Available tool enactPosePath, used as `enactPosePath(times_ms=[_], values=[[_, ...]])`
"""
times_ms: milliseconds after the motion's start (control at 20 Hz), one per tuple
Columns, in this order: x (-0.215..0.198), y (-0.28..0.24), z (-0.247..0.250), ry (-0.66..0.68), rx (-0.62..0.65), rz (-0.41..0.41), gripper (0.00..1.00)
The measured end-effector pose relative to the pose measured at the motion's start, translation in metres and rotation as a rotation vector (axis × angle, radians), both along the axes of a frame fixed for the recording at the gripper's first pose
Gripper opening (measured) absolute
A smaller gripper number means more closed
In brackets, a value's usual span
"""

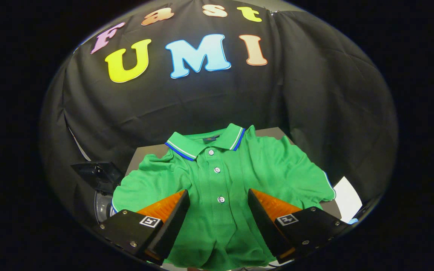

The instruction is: Put the clothes into the washing machine and then close the washing machine lid.

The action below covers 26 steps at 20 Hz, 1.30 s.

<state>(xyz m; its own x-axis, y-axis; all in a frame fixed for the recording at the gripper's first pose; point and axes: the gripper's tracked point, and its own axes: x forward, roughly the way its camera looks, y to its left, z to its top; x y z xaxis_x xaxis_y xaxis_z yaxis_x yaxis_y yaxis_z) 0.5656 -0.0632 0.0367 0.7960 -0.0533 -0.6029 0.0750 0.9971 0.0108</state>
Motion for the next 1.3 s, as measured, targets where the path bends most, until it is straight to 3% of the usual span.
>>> enactPosePath(times_ms=[200,350,450,700,900,1300], values=[[0.003,0.000,-0.006,0.034,-0.004,0.019,0.96],[0.001,-0.004,-0.007,0.082,-0.007,-0.021,0.94],[-0.002,-0.006,-0.010,0.109,-0.048,-0.010,0.82],[0.000,-0.005,-0.008,0.145,-0.038,-0.020,0.11],[0.001,-0.004,-0.005,0.173,-0.038,-0.026,0.01],[0.003,0.015,0.066,0.095,-0.033,-0.064,0.01]])
